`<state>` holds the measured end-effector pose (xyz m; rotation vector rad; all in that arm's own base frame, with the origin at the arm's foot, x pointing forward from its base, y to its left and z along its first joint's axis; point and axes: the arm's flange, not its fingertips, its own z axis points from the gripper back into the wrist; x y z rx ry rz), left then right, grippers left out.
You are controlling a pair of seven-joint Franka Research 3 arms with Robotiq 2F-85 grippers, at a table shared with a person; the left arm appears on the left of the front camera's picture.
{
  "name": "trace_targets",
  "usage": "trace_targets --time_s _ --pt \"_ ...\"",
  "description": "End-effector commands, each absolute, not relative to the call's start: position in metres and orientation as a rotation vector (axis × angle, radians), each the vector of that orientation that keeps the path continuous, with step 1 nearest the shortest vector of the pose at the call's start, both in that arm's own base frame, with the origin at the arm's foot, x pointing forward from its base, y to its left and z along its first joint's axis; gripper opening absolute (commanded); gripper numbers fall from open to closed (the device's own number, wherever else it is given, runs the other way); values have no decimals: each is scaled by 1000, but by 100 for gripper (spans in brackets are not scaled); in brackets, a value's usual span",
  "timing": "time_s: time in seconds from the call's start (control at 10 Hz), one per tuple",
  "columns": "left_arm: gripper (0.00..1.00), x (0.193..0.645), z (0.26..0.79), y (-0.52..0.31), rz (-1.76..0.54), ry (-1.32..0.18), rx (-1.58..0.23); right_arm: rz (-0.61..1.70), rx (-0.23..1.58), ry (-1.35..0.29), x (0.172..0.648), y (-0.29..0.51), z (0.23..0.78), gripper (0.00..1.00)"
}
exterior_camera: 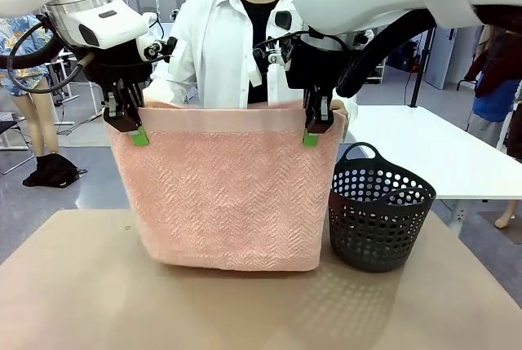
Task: Fold the towel.
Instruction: Release the end of the 100 cm Hotel Towel you were holding and grab the top end of the folded side.
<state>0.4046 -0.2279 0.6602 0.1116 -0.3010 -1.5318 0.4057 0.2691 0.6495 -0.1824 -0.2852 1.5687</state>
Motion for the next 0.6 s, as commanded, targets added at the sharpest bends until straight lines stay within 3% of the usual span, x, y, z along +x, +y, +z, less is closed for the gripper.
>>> trace_targets --time_s 0.0,0.5 --pt "0 405 661 -227 -1530 -301 108 1577 -184 -286 405 268 650 0" --pt "0 405 661 -227 -1530 -301 108 1577 -184 -286 405 268 650 0"
